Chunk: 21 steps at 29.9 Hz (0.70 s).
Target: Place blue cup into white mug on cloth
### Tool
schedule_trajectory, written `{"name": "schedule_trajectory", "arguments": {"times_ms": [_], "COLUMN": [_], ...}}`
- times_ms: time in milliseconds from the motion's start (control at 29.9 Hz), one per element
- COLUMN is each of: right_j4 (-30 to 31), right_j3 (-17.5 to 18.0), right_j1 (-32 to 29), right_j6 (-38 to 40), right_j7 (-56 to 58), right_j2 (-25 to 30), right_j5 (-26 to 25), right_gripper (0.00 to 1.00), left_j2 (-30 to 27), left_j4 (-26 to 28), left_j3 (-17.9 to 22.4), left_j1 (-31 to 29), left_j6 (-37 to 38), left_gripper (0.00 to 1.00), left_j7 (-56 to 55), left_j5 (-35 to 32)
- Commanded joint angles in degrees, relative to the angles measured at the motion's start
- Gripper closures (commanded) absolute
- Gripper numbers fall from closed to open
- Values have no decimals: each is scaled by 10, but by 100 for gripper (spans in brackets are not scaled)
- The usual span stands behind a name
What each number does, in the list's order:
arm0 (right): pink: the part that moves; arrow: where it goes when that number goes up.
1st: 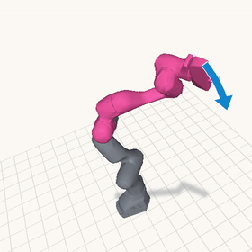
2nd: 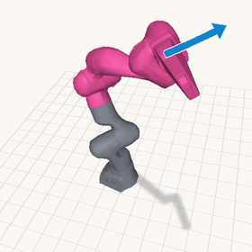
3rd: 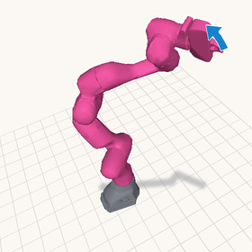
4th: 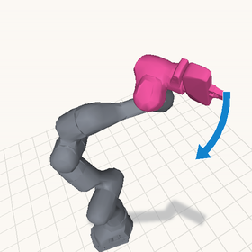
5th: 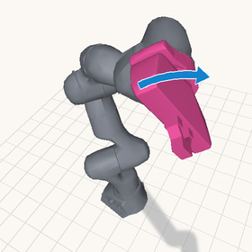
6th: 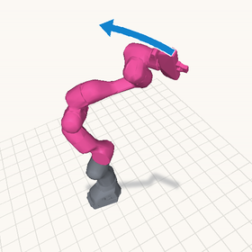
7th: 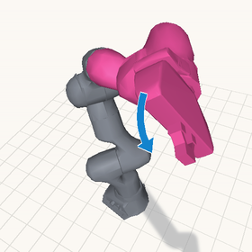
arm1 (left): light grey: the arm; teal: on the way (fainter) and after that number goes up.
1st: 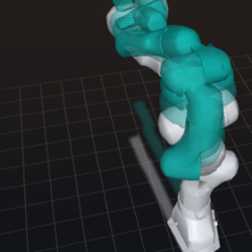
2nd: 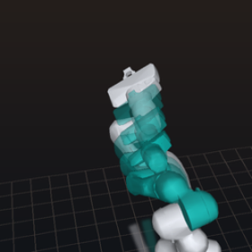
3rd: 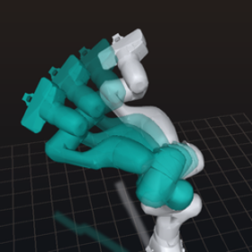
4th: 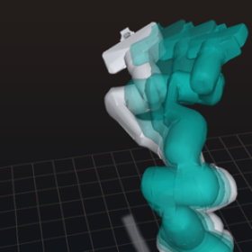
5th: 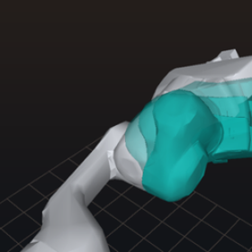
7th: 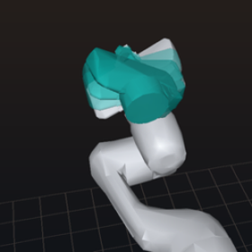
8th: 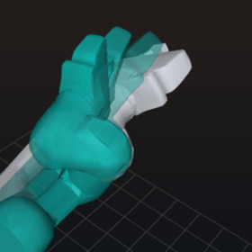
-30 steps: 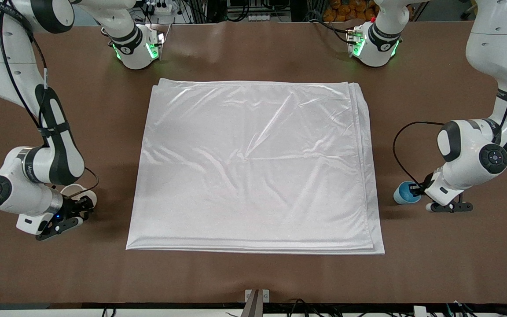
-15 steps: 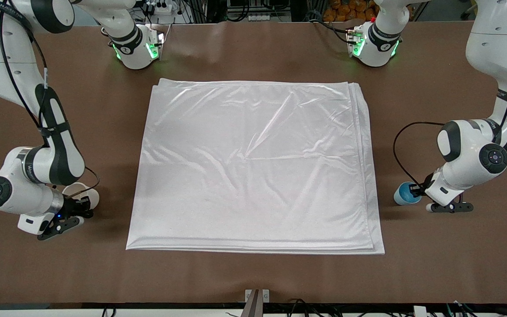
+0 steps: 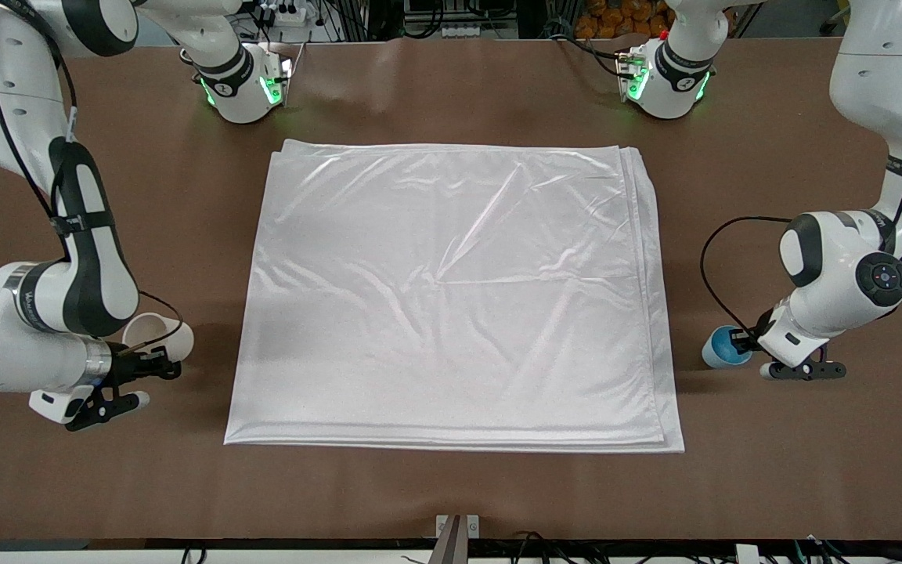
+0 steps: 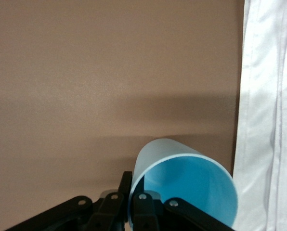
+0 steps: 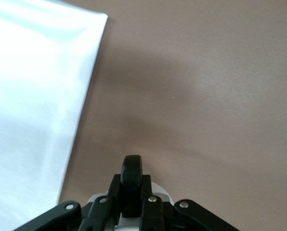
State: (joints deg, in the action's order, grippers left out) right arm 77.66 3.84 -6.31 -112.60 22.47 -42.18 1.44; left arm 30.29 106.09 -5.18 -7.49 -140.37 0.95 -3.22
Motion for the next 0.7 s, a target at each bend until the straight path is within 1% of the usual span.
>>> {"name": "schedule_trajectory", "arguments": {"times_ms": [0, 267, 401, 568, 668], "right_j4": [-9, -9, -18, -34, -35], "right_j3": [6, 31, 29, 29, 24], "right_j1": [22, 76, 126, 186, 221], "right_j6": [18, 15, 13, 11, 1], "right_j7": [-77, -253, -347, -500, -545], "right_j2": [4, 15, 16, 16, 16], "right_j5": [12, 10, 8, 2, 0], "right_gripper": [100, 100, 100, 100, 100], "left_j2": [-18, -27, -30, -36, -39], "left_j4": [7, 7, 7, 6, 6], "left_j3": [-4, -5, -5, -5, -5], "left_j1": [-1, 1, 2, 7, 10], "left_j6": [3, 6, 7, 12, 17], "left_gripper": [100, 100, 100, 100, 100], "left_j7": [1, 1, 0, -2, -2], "left_j5": [-11, -11, -11, -11, -11]}}
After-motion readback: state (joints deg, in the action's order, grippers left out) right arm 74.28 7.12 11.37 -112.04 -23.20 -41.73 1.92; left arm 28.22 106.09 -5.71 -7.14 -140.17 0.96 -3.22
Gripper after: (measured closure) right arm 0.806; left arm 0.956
